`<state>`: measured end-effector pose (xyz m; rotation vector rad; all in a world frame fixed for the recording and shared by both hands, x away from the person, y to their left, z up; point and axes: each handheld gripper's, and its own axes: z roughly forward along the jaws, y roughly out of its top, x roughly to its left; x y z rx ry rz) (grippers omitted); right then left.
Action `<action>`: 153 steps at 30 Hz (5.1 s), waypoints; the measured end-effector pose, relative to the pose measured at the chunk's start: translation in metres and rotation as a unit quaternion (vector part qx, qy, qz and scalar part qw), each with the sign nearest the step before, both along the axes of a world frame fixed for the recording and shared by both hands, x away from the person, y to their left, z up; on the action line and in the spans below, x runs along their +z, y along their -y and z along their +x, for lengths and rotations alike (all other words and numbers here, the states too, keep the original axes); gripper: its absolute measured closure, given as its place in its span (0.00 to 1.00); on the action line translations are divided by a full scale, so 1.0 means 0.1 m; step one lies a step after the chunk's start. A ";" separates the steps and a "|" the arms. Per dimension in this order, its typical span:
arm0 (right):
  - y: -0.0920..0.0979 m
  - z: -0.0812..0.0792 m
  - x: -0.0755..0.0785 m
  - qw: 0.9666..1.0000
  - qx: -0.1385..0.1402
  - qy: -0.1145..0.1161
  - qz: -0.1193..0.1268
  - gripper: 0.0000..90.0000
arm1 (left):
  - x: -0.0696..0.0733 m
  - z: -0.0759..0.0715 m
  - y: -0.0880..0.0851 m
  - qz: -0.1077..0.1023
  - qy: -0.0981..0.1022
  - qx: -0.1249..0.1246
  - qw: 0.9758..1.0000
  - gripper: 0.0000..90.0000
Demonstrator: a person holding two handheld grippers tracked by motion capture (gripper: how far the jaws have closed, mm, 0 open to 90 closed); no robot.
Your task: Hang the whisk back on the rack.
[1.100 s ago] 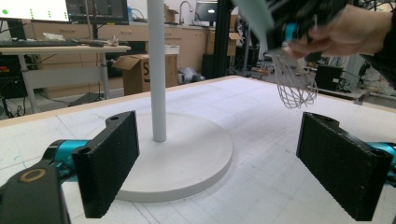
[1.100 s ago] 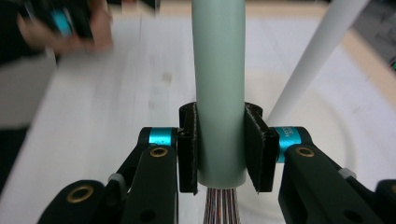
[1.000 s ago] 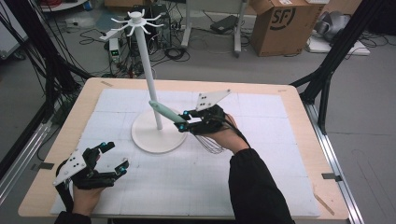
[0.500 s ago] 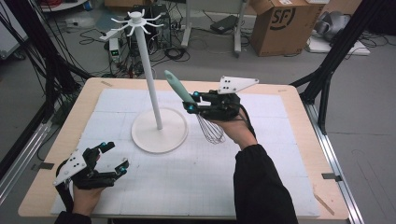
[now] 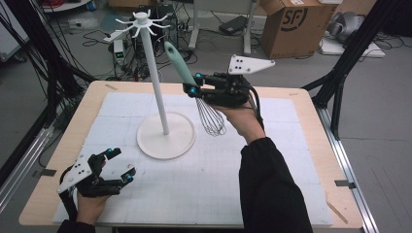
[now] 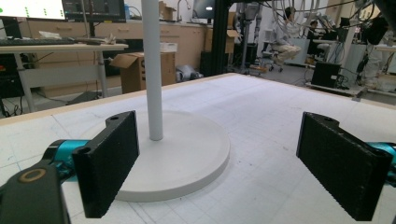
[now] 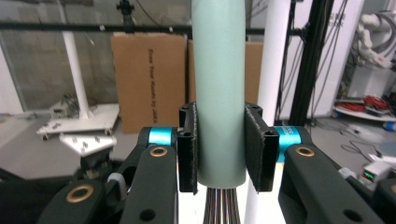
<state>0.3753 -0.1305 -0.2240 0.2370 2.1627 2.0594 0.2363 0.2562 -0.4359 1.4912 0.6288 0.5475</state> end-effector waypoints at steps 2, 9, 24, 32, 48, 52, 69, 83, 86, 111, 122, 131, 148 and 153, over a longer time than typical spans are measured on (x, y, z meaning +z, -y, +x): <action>-0.07 0.04 0.08 1.000 0.002 -0.002 0.004 0.77 | 0.00 0.00 -0.01 -0.003 0.001 0.001 1.000 0.15; -0.21 0.11 0.14 1.000 0.012 -0.014 0.006 0.77 | 0.00 0.00 -0.02 -0.003 0.003 -0.001 1.000 0.15; -0.32 0.31 0.06 0.999 0.014 -0.043 0.009 0.77 | 0.01 0.01 -0.03 -0.008 0.006 0.000 1.000 0.15; -0.38 0.35 0.01 0.999 0.012 -0.044 0.007 0.77 | 0.01 0.01 -0.03 -0.008 0.005 0.000 1.000 0.15; -0.41 0.26 0.05 1.000 -0.017 -0.008 -0.021 0.77 | 0.01 0.00 -0.03 -0.007 0.007 0.000 1.000 0.15; -0.43 0.22 0.06 0.998 -0.042 0.021 -0.037 0.77 | 0.01 0.01 -0.03 -0.007 0.006 0.000 1.000 0.15; -0.38 0.04 -0.04 0.995 -0.078 0.044 -0.054 0.50 | 0.01 0.01 -0.02 -0.007 0.006 0.000 1.000 0.15; -0.11 -0.14 -0.37 0.994 -0.087 0.033 -0.060 0.49 | 0.00 0.01 -0.02 -0.005 0.005 0.000 1.000 0.15; -0.06 -0.21 -0.43 0.994 -0.087 0.034 -0.056 0.49 | 0.00 0.01 -0.01 -0.006 0.005 0.000 1.000 0.15; 0.67 -0.80 -1.05 0.992 -0.126 0.011 -0.012 0.46 | 0.00 0.01 -0.01 0.000 0.003 0.002 1.000 0.15; 1.20 -1.22 -1.44 0.984 -0.176 0.002 0.020 0.46 | 0.00 0.00 0.01 0.000 0.003 0.001 1.000 0.15; 1.37 -1.42 -1.69 0.977 -0.214 0.008 0.002 0.45 | 0.00 0.00 0.02 -0.002 0.002 0.002 1.000 0.15; 1.45 -1.53 -1.76 0.968 -0.249 0.020 0.020 0.16 | 0.01 -0.01 0.02 -0.004 0.009 -0.002 1.000 0.15; 1.51 -1.56 -1.78 0.970 -0.240 0.017 0.029 0.13 | 0.01 -0.01 0.02 -0.006 0.011 -0.004 1.000 0.15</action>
